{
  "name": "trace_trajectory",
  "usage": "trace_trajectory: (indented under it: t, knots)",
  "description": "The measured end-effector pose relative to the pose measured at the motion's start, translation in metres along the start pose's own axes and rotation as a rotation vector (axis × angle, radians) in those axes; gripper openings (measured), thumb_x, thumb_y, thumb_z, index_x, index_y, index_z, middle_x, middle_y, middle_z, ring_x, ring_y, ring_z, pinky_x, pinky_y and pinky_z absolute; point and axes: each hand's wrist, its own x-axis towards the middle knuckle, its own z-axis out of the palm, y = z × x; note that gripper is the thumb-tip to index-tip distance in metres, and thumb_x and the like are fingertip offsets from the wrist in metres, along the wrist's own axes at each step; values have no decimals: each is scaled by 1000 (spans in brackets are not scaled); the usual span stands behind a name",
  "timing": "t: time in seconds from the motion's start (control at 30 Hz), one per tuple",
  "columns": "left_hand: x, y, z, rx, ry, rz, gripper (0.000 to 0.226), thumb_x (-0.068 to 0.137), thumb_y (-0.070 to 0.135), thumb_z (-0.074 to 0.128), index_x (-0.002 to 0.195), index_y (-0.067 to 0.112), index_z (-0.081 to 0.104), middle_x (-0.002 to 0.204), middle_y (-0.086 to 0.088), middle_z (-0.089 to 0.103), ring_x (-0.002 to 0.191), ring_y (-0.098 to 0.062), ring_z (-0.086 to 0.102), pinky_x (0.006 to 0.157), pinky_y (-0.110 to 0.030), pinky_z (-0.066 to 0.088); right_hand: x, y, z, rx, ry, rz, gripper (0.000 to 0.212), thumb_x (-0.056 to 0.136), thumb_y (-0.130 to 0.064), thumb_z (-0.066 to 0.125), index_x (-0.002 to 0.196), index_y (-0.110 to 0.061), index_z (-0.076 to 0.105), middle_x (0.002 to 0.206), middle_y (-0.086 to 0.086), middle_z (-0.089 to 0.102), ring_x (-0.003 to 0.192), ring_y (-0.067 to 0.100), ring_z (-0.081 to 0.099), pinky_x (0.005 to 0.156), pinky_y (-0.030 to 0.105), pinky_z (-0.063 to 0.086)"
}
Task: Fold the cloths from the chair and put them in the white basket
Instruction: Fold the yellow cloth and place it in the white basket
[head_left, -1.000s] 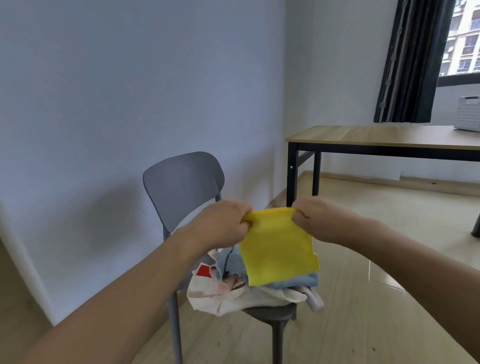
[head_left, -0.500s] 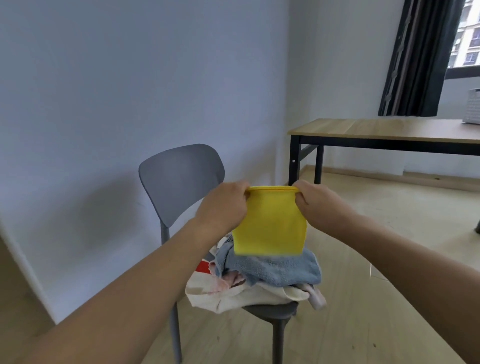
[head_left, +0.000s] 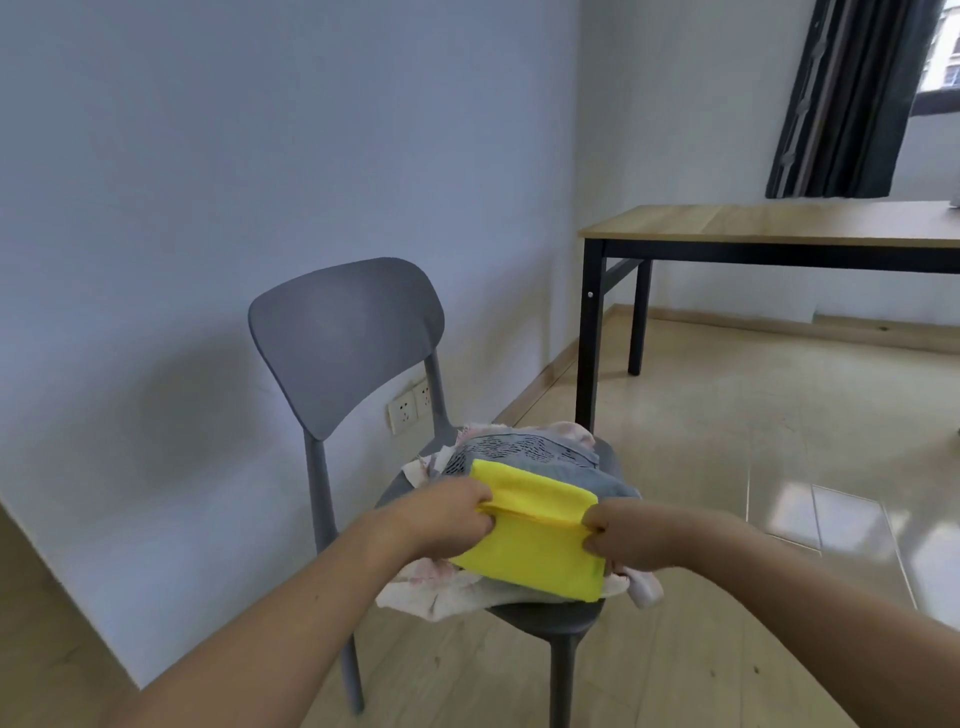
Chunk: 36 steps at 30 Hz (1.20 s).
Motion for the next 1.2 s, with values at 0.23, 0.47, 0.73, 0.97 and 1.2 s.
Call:
trace_trajectory:
  t: [0.23,0.47,0.73,0.97,1.2]
  knots:
    - [46,-1,5,-240,401,-134,37,97,31,45,133,23,47,118,-8,55,111,-27,49,88,-37,42,45,9,-11,295,195,100,28,91,-9,40,64,-13,35,71,0,35,63,14,32,52,24,25]
    - [68,0,10,-362,429,-203,26,100,30,39,121,18,46,110,-4,56,109,-31,50,86,-39,41,57,14,-2,883,310,139,15,94,-15,40,79,-12,43,69,4,36,63,16,33,59,29,28]
    - [38,33,-19,-851,699,31,13,101,21,41,113,22,46,110,4,48,97,-13,46,79,-27,35,19,-7,-40,1455,571,197,16,92,-19,43,100,-16,56,96,10,52,87,28,49,81,41,45]
    - [35,60,-40,-838,776,-4,16,101,29,40,98,18,50,103,-4,55,93,-18,49,76,-30,35,-2,-14,-68,1521,554,250,21,88,-33,37,75,-16,40,76,10,43,81,26,42,79,39,39]
    - [120,67,-31,-642,744,24,12,99,24,40,92,19,47,95,-6,58,81,-20,52,58,-29,33,59,37,-59,1156,785,369,43,100,-32,38,107,6,56,110,26,56,92,34,51,80,39,41]
